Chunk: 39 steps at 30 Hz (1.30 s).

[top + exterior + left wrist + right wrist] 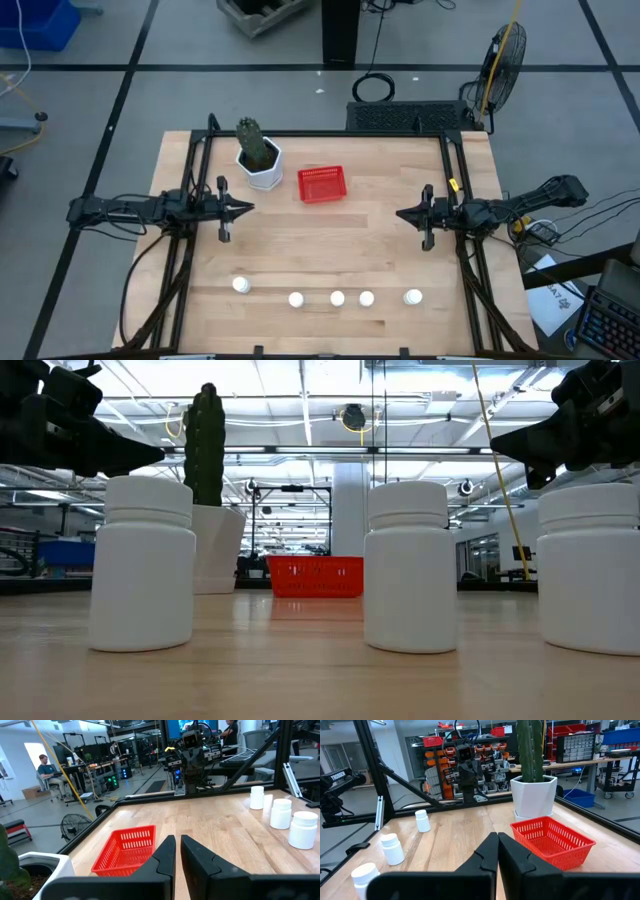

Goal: Pick and place pill bottles into a basket

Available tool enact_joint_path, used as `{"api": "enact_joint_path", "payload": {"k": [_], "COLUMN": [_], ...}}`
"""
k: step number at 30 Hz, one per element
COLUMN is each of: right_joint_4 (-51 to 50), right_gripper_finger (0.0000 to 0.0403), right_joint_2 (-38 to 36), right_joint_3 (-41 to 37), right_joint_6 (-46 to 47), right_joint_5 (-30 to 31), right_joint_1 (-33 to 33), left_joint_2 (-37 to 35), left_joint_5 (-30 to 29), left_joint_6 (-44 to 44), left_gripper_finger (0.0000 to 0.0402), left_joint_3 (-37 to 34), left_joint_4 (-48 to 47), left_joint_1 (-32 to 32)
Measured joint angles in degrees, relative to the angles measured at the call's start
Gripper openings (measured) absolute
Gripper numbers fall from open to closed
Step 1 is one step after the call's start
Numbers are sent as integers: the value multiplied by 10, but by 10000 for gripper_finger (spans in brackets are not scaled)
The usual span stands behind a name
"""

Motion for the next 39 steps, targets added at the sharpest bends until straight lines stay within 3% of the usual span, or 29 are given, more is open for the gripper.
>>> {"api": "enact_joint_path", "payload": {"k": [8,10,13,17,20,24,27,32,36,39], "right_joint_4": [14,28,81,120,143,267,296,326,354,318], "right_gripper_finger": [4,4,4,4,4,2,1,21,57,102], "right_joint_2": [0,0,0,0,4,9,23,115,245,344], "right_joint_3": [0,0,0,0,0,4,8,30,104,180], "right_joint_6": [-38,-6,-20,0,36,29,67,79,56,42], "right_joint_5": [0,0,1,52,28,61,11,-98,-74,-74], "right_joint_1": [-3,-3,-4,-4,-4,-9,-7,-1,25,41], "left_joint_2": [0,0,0,0,0,0,0,0,0,0], "left_joint_5": [0,0,0,0,0,0,0,0,-1,-1], "left_joint_6": [0,0,0,0,0,0,0,0,0,0], "left_gripper_finger": [35,35,35,35,35,35,35,35,35,35], "left_joint_3": [0,0,0,0,0,0,0,0,0,0], "left_joint_4": [0,0,0,0,0,0,0,0,0,0], "left_joint_1": [0,0,0,0,0,0,0,0,0,0]}}
